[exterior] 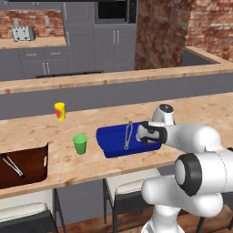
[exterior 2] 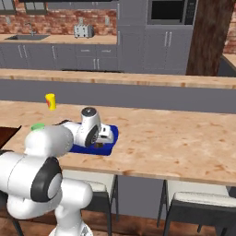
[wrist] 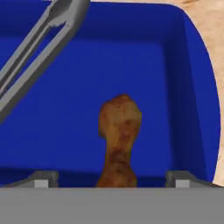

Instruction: Gather the corn and avocado from the fridge and place them on a tray on the dining counter. Then gather the steak and chicken drumstick from the fridge and place them on the other tray.

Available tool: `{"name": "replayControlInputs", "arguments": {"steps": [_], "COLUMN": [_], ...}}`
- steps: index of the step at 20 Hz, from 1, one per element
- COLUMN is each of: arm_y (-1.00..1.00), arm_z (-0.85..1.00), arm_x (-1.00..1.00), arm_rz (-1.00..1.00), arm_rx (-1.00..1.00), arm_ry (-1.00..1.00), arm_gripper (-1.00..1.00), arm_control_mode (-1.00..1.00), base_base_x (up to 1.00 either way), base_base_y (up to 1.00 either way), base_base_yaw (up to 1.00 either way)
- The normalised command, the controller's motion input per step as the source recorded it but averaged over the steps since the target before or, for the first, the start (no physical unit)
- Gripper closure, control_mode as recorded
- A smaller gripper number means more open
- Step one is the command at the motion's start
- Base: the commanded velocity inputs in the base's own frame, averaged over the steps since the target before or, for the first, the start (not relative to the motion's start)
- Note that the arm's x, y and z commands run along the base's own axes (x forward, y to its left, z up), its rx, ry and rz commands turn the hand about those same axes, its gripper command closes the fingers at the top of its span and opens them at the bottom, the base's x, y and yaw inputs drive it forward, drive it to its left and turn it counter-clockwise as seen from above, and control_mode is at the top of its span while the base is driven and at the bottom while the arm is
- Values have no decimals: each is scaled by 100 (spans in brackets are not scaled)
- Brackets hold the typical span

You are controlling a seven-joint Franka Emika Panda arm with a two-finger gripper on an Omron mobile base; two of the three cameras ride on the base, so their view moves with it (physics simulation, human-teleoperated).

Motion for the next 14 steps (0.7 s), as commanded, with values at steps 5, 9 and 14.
{"name": "replayControlInputs", "arguments": {"steps": [5, 9, 14], "arm_y": [0, 5, 17], "arm_z": [52, 61, 63], "arm_x": [-69, -72, -78], "arm_rz": [0, 0, 0], "arm_rx": [0, 0, 0], "arm_ry": [-3, -2, -2], "arm_gripper": [-100, -100, -100], "arm_control_mode": [-100, -100, -100], "base_base_x": [0, 0, 0], "base_base_y": [0, 0, 0], "base_base_yaw": [0, 0, 0]}}
